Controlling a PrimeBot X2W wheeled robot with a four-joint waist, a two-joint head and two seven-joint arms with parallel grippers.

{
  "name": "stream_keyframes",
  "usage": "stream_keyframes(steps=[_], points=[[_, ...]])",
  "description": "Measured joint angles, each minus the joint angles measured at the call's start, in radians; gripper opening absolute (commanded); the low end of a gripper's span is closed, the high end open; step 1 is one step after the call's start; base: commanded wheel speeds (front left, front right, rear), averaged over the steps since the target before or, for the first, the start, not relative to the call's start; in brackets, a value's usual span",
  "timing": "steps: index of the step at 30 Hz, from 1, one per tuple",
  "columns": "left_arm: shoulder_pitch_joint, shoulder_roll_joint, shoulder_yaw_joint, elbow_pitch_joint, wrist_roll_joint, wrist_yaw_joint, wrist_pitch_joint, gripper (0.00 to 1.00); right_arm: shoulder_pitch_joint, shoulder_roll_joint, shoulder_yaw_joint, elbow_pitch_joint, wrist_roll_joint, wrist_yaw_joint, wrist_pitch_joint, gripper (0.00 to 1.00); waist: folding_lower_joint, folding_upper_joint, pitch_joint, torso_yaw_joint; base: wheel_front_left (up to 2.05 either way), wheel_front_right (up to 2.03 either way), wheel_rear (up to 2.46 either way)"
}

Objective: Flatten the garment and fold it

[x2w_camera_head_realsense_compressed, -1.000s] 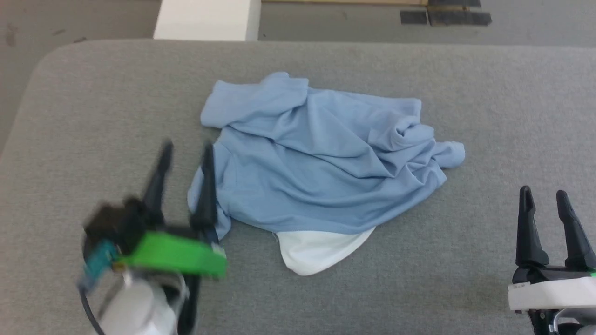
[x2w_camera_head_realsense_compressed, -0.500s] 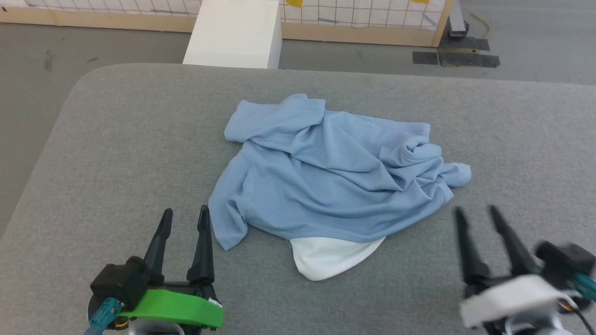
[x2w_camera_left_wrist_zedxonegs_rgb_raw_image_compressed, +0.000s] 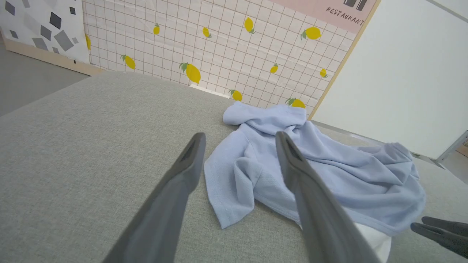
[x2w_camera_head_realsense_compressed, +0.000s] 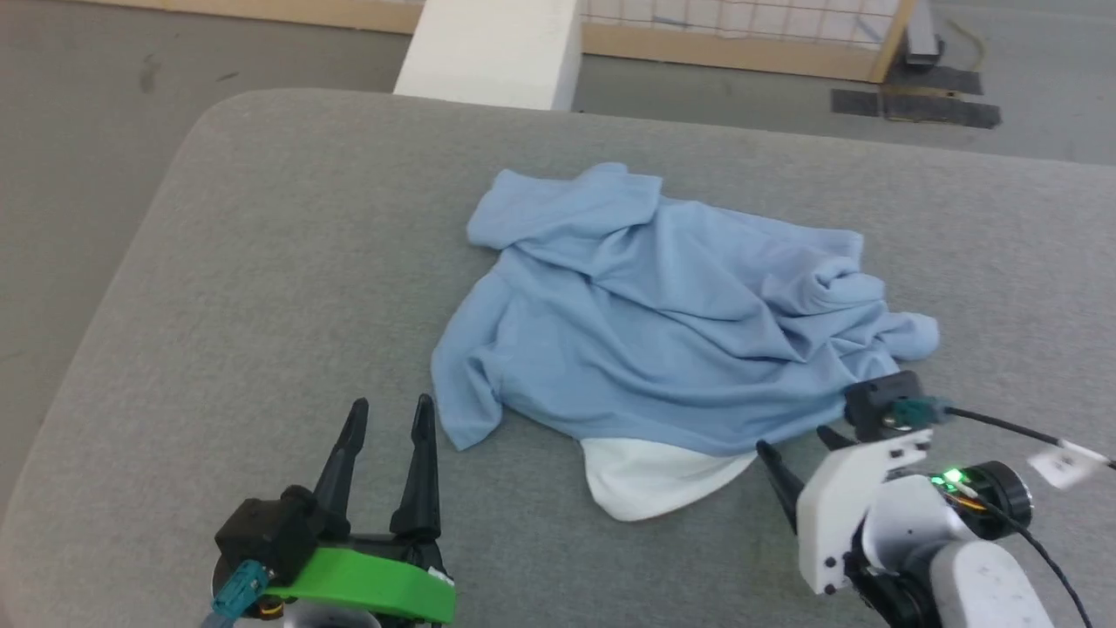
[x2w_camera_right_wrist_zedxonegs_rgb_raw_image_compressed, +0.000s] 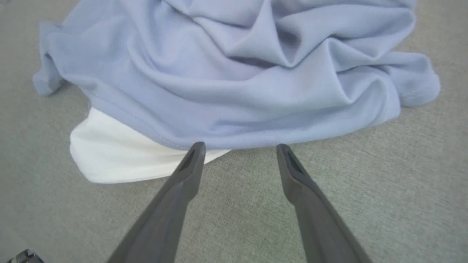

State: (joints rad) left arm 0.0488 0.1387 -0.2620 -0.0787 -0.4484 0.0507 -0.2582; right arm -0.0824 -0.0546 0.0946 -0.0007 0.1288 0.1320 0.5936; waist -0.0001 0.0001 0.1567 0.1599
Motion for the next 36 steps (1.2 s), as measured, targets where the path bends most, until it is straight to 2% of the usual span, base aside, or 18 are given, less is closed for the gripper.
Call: stream_keyframes(steps=[5,11,12,14,15,20,24,28,31,34,36], points=[[-0.003,-0.024,0.014,0.027,0.012,-0.026,0.0,1.0,-0.07,-0.028,0.059,0.101,-0.035,0.0,0.051,1.0,0.0,0.0,0.016,0.043,0.0,0.0,0.0],[-0.003,-0.046,0.019,0.057,0.031,-0.051,0.0,1.0,-0.176,-0.047,0.104,0.299,-0.074,0.0,0.07,1.0,0.0,0.0,0.023,0.086,0.0,0.0,0.0],[-0.003,-0.049,0.02,0.061,0.034,-0.055,0.0,1.0,-0.2,-0.05,0.108,0.331,-0.077,0.0,0.065,0.79,0.0,0.0,0.024,0.092,0.0,0.0,0.0],[-0.003,-0.053,0.022,0.07,0.038,-0.06,0.0,1.0,-0.237,-0.054,0.121,0.388,-0.088,0.001,0.055,0.03,0.0,0.0,0.024,0.101,0.0,0.0,0.0],[-0.003,-0.054,0.022,0.072,0.038,-0.061,0.0,1.0,-0.248,-0.054,0.123,0.405,-0.089,0.001,0.046,0.0,0.0,0.0,0.023,0.104,0.0,0.0,0.0],[-0.003,-0.062,0.035,0.08,0.045,-0.068,0.0,1.0,-0.28,-0.052,0.111,0.455,-0.049,0.001,-0.009,0.0,0.0,0.0,0.01,0.1,0.0,0.0,0.0],[-0.003,-0.065,0.044,0.081,0.052,-0.069,0.0,1.0,-0.287,-0.077,0.113,0.394,0.04,0.001,-0.012,0.0,0.0001,0.0,-0.003,0.081,0.0,0.0,0.0],[-0.002,-0.067,0.056,0.075,0.053,-0.069,0.0,1.0,-0.281,-0.136,0.093,0.221,0.136,0.001,0.038,0.0,0.0,0.0,-0.014,0.051,0.0,0.0,0.0],[-0.001,-0.069,0.057,0.072,0.053,-0.071,0.0,1.0,-0.224,-0.181,0.031,0.042,0.195,0.001,0.105,0.0,0.0,0.0,-0.02,0.02,0.0,0.0,0.0],[0.0,-0.07,0.059,0.07,0.053,-0.073,0.0,1.0,-0.113,-0.195,-0.035,-0.124,0.221,0.0,0.179,0.0,0.0,0.0,-0.022,-0.01,0.0,0.0,0.0],[-0.001,-0.071,0.061,0.07,0.053,-0.076,0.0,1.0,-0.018,-0.178,-0.069,-0.221,0.246,0.0,0.244,0.0,0.0,0.0,-0.019,-0.028,0.0,0.0,0.0]])
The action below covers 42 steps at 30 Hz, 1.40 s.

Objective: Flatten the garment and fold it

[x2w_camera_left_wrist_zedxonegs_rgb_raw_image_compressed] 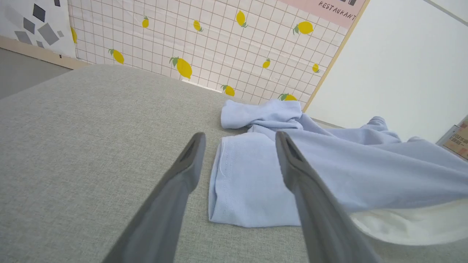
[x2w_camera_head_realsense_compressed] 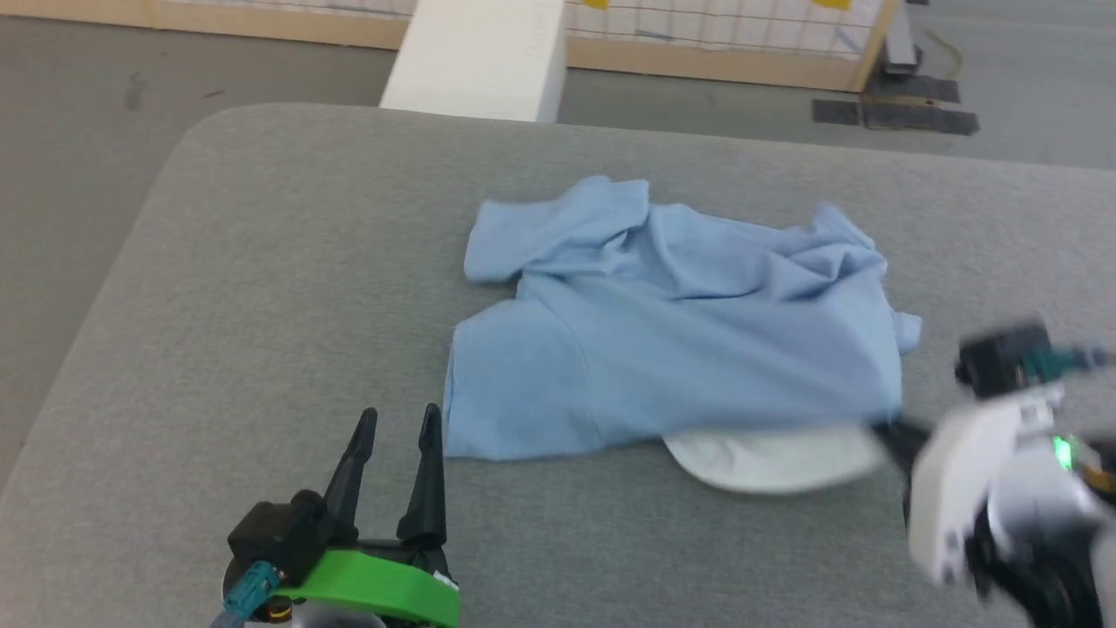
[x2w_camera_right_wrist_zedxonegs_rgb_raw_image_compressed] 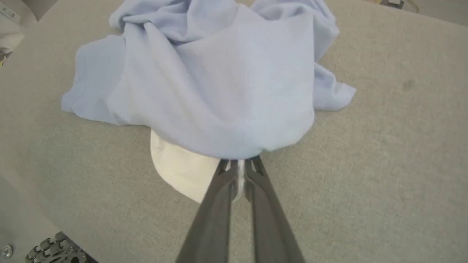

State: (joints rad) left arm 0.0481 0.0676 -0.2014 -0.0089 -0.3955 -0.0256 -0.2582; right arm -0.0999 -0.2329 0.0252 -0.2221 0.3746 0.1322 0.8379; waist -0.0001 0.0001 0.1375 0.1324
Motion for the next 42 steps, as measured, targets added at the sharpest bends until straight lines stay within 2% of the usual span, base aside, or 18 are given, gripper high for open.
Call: stream_keyframes(steps=[2,3,6,11,12,13,14,19,24,25,29,33,42], points=[[0.0,-0.001,0.0,0.001,0.0,-0.001,0.0,1.0,0.111,0.023,-0.027,-0.086,0.014,0.0,0.066,0.0,0.0,0.0,0.004,-0.014,0.0,0.0,0.0],[-0.001,-0.002,0.004,0.001,0.0,-0.002,0.0,1.0,0.24,0.043,-0.037,-0.174,0.023,0.0,0.141,0.0,0.0,0.0,0.014,-0.024,0.0,0.0,0.0],[-0.001,-0.004,0.012,0.004,0.0,-0.009,0.0,1.0,0.422,0.088,-0.05,-0.256,0.042,0.0,0.208,0.0,0.0,0.0,0.034,-0.035,0.0,0.0,0.0],[-0.003,-0.004,0.016,0.016,0.0,-0.011,0.0,1.0,0.495,0.083,0.007,-0.24,0.029,0.0,0.214,0.0,0.0,0.0,0.04,-0.042,0.0,0.0,0.0],[-0.003,-0.005,0.016,0.02,0.0,-0.013,0.0,1.0,0.495,0.078,0.019,-0.229,0.024,0.0,0.207,0.15,0.0,0.0,0.038,-0.042,0.0,0.0,0.0],[-0.003,-0.005,0.016,0.022,0.0,-0.014,0.0,1.0,0.491,0.077,0.025,-0.217,0.02,0.0,0.189,0.47,0.0,0.0,0.036,-0.043,0.0,0.0,0.0],[-0.003,-0.005,0.016,0.025,0.0,-0.015,0.0,1.0,0.488,0.074,0.033,-0.21,0.017,0.0,0.176,1.0,0.0,0.0,0.035,-0.043,0.0,0.0,0.0],[-0.003,-0.005,0.019,0.031,0.0,-0.018,0.0,1.0,0.41,0.094,0.036,-0.222,0.045,0.0,0.152,1.0,0.0,0.0,0.024,-0.047,0.0,0.0,0.0],[-0.003,-0.006,0.018,0.032,0.0,-0.018,0.0,1.0,0.299,0.142,-0.009,-0.349,0.167,0.0,0.247,1.0,0.0,0.0,0.016,-0.047,0.0,0.0,0.0],[-0.003,-0.007,0.017,0.031,0.0,-0.018,0.0,1.0,0.178,0.162,-0.108,-0.394,0.212,0.0,0.274,1.0,0.0,0.0,0.017,-0.043,0.0,0.0,0.0],[-0.003,-0.008,0.013,0.029,0.0,-0.019,0.0,1.0,-0.027,0.136,-0.207,-0.36,0.112,0.0,0.188,1.0,0.0,0.0,0.029,-0.037,0.0,0.0,0.0],[-0.01,-0.009,0.004,0.029,0.001,-0.026,0.0,1.0,-0.173,0.045,-0.185,-0.187,-0.009,0.0,0.087,1.0,0.0,0.0,0.057,-0.029,0.0,0.0,0.0],[-0.076,-0.012,-0.022,0.044,0.008,-0.04,0.0,1.0,-0.328,-0.04,-0.107,0.271,-0.12,0.0,0.047,1.0,0.0003,0.0,0.125,0.015,0.0,0.0,0.0]])
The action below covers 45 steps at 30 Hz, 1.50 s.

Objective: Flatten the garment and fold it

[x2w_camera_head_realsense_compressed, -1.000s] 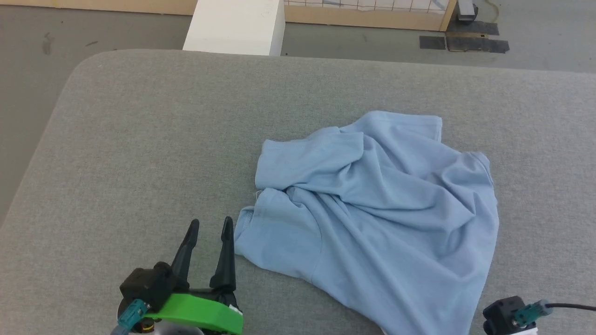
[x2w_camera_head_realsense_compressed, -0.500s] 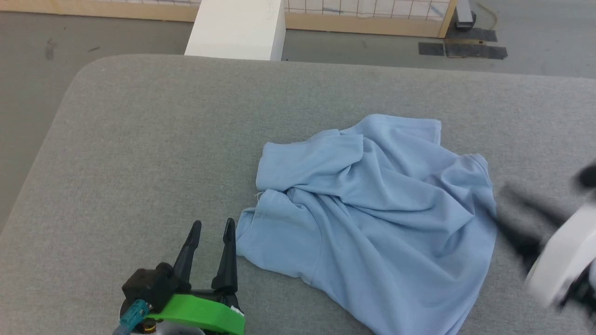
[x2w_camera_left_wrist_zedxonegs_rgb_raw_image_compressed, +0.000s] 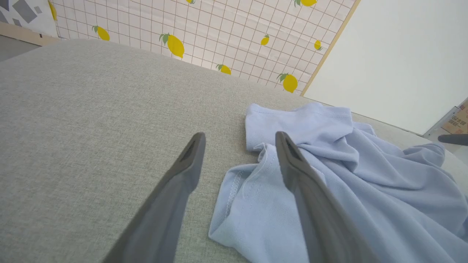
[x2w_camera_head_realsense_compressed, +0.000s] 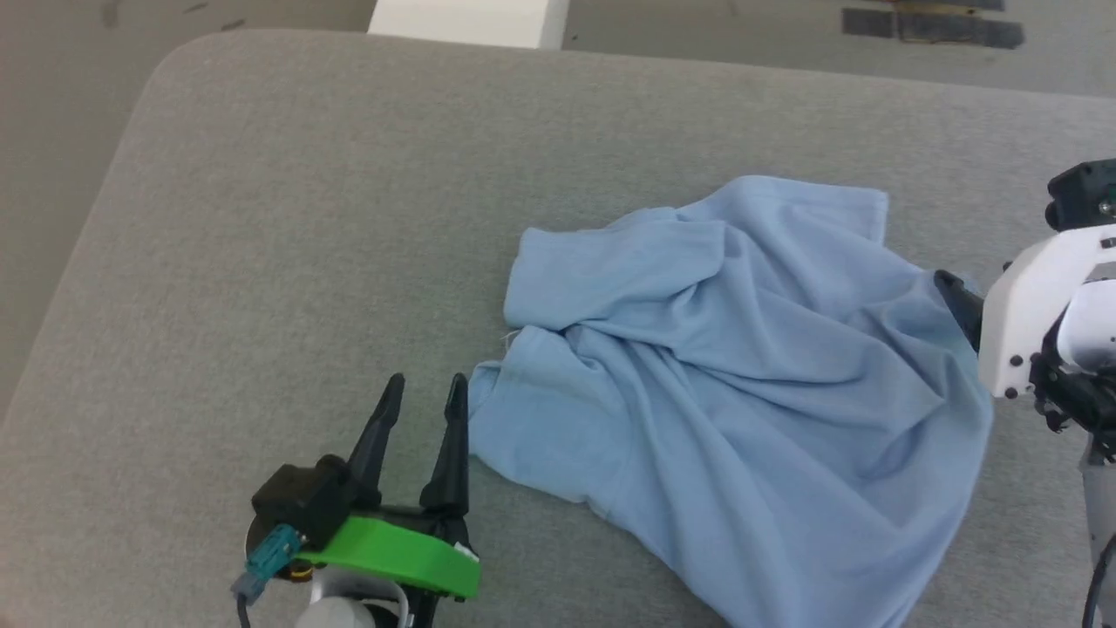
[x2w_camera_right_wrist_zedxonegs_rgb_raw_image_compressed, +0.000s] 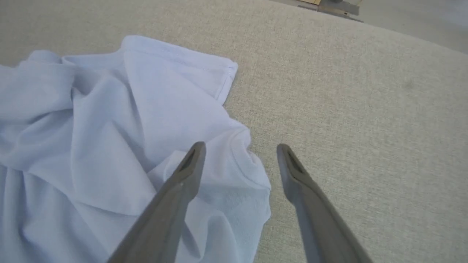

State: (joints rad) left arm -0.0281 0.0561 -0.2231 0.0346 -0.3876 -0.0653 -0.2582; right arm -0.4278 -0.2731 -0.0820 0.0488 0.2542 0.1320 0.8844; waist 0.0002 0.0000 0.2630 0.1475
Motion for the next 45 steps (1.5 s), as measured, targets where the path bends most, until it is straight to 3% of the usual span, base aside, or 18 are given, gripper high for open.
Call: stream_keyframes(steps=[8,9,10,11,12,13,18,26,33,34,35,36,41,45], points=[[-0.02,0.0,-0.022,0.008,0.007,-0.005,0.0,1.0,-0.066,-0.015,0.062,0.251,-0.027,0.0,-0.058,1.0,0.0,0.0,0.032,0.068,0.0,0.0,0.0],[-0.02,-0.001,-0.023,0.01,0.007,-0.005,0.0,1.0,-0.068,-0.019,0.073,0.274,-0.03,0.0,-0.057,0.65,0.0,0.0,0.035,0.076,0.0,0.0,0.0],[-0.02,-0.001,-0.025,0.012,0.007,-0.005,0.0,1.0,-0.069,-0.025,0.08,0.292,-0.035,0.0,-0.058,0.43,0.0,0.0,0.037,0.084,0.0,0.0,0.0],[-0.02,-0.001,-0.026,0.013,0.007,-0.005,0.0,1.0,-0.072,-0.03,0.081,0.303,-0.035,0.0,-0.059,0.29,0.0,0.0,0.039,0.09,0.0,0.0,0.0],[-0.02,-0.001,-0.026,0.014,0.007,-0.005,0.0,1.0,-0.082,-0.036,0.081,0.313,-0.035,0.0,-0.064,0.02,-0.0001,0.0,0.041,0.096,0.0,0.0,0.0],[-0.02,-0.001,-0.027,0.015,0.007,-0.005,0.0,1.0,-0.095,-0.043,0.081,0.319,-0.035,0.0,-0.069,0.0,0.0,0.0,0.042,0.101,0.0,0.0,0.0],[-0.019,-0.001,-0.026,0.016,-0.002,-0.003,0.0,1.0,-0.15,-0.08,0.077,0.323,-0.033,0.0,-0.082,0.0,0.0,0.0,0.032,0.106,0.0,0.0,0.0],[-0.026,-0.001,-0.044,-0.006,-0.028,0.005,0.0,1.0,-0.374,-0.148,0.052,0.204,-0.023,0.0,-0.089,0.0,-0.0001,0.0,0.06,0.114,0.0,0.0,0.0],[-0.076,-0.002,-0.091,-0.001,-0.058,0.009,0.0,1.0,-0.485,-0.144,0.035,0.276,-0.128,0.0,-0.152,0.02,-0.0002,0.0,0.122,0.17,0.0,0.0,0.0],[-0.08,-0.002,-0.096,0.0,-0.066,0.009,0.0,1.0,-0.485,-0.137,0.029,0.296,-0.142,0.0,-0.162,0.38,-0.0002,0.0,0.129,0.179,0.0,0.0,0.0],[-0.085,-0.002,-0.101,0.002,-0.073,0.009,0.0,1.0,-0.485,-0.126,0.027,0.322,-0.156,0.0,-0.174,0.82,-0.0001,0.0,0.137,0.191,0.0,0.0,0.0],[-0.089,-0.002,-0.105,0.002,-0.078,0.012,0.0,1.0,-0.484,-0.111,0.026,0.346,-0.165,0.0,-0.185,1.0,-0.0001,0.0,0.145,0.203,0.0,0.0,0.0],[-0.097,-0.002,-0.111,0.005,-0.086,0.023,0.0,1.0,-0.484,-0.04,0.053,0.432,-0.166,0.0,-0.218,1.0,-0.0001,0.0,0.18,0.245,0.0,0.0,0.0],[-0.097,-0.003,-0.103,0.012,-0.085,0.027,0.0,1.0,-0.489,-0.037,0.093,0.45,-0.139,0.0,-0.234,1.0,-0.0001,0.0,0.185,0.252,0.0,0.0,0.0]])
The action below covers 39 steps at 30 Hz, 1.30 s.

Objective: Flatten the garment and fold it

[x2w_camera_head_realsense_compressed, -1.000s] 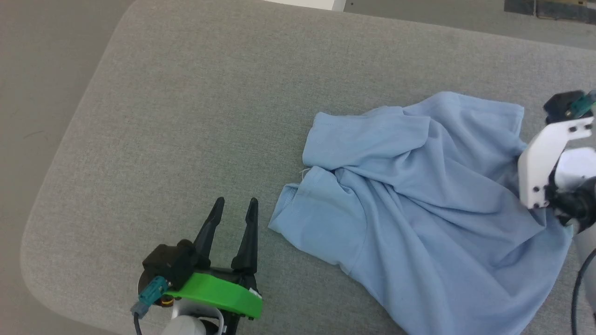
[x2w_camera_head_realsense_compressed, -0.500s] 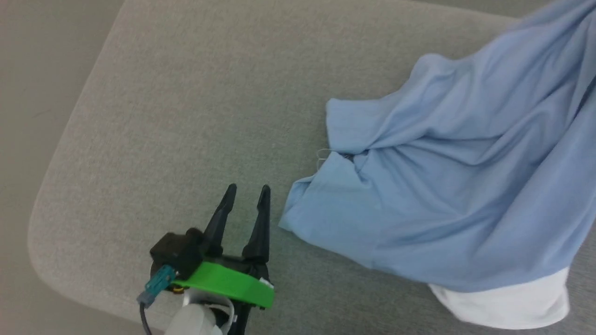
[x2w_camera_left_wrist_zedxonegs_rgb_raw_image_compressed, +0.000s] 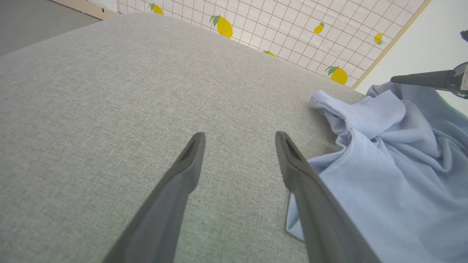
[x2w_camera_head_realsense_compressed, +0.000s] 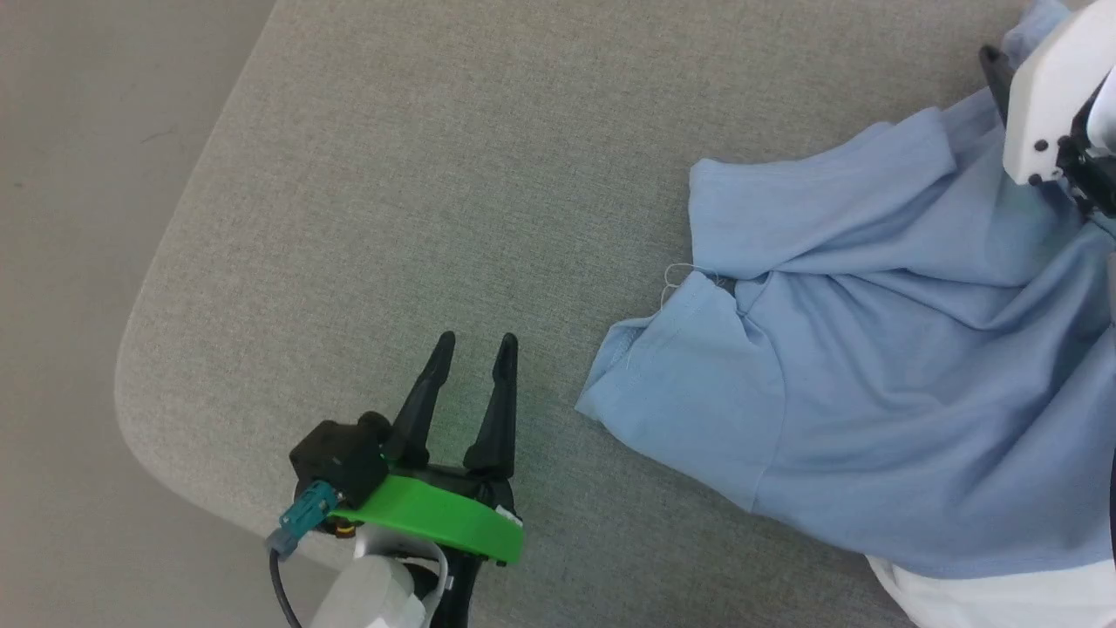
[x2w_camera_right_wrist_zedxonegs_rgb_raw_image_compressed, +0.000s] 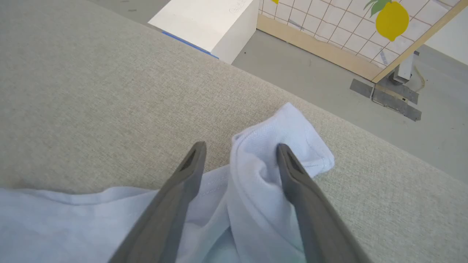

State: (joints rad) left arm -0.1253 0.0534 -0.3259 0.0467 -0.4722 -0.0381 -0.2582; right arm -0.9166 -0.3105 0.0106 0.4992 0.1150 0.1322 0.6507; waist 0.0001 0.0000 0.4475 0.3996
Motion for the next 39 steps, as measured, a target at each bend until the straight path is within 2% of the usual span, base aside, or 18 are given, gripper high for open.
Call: stream_keyframes(steps=[4,7,13,15,18,28,29,30,31,35,39], points=[[0.001,0.0,0.013,0.009,0.007,0.0,0.0,1.0,-0.01,-0.012,0.066,-0.04,0.081,0.0,0.001,1.0,0.0,0.0,-0.02,-0.009,0.0,0.0,0.0],[0.003,0.0,0.019,0.009,0.014,0.0,0.0,1.0,-0.01,-0.017,0.097,-0.112,0.162,0.0,0.04,1.0,-0.0001,0.0,-0.046,-0.022,0.0,0.0,0.0],[0.015,0.0,0.016,0.008,0.014,0.0,0.0,1.0,0.019,-0.019,0.116,-0.229,0.281,0.0,0.279,1.0,-0.0001,0.0,-0.107,-0.055,0.0,0.0,0.0],[0.026,0.0,0.014,0.007,0.013,0.0,0.0,1.0,0.057,-0.025,0.135,-0.253,0.283,0.0,0.343,1.0,-0.0002,0.0,-0.122,-0.059,0.0,0.0,0.0],[0.032,0.0,0.008,0.006,0.009,0.001,0.0,1.0,0.105,-0.03,0.148,-0.254,0.269,0.0,0.379,1.0,-0.0002,0.0,-0.127,-0.052,0.0,0.0,0.0],[0.032,0.0,-0.018,0.004,-0.003,0.003,0.0,1.0,0.21,-0.011,0.193,-0.107,0.171,0.0,0.353,1.0,-0.0002,0.0,-0.102,0.015,0.0,0.0,0.0],[0.032,0.0,-0.019,0.005,-0.003,0.004,0.0,1.0,0.212,-0.01,0.194,-0.101,0.167,0.0,0.34,0.45,-0.0001,0.0,-0.1,0.02,0.0,0.0,0.0],[0.032,0.0,-0.018,0.005,-0.004,0.004,0.0,1.0,0.211,-0.009,0.195,-0.098,0.164,0.0,0.322,0.28,-0.0001,0.0,-0.098,0.024,0.0,0.0,0.0],[0.032,0.0,-0.017,0.005,-0.004,0.004,0.0,1.0,0.209,-0.008,0.198,-0.098,0.164,0.0,0.303,0.0,-0.0001,0.0,-0.097,0.027,0.0,0.0,0.0],[0.035,0.0,-0.007,0.008,-0.004,0.007,0.0,1.0,0.167,-0.002,0.202,-0.099,0.168,0.0,0.236,0.0,-0.0001,0.0,-0.107,0.024,0.0,0.0,0.0],[0.042,0.0,-0.008,0.007,-0.004,0.008,0.0,1.0,0.042,-0.004,0.193,-0.118,0.167,0.0,0.156,0.0,-0.0002,0.0,-0.12,0.009,0.0,0.0,0.0]])
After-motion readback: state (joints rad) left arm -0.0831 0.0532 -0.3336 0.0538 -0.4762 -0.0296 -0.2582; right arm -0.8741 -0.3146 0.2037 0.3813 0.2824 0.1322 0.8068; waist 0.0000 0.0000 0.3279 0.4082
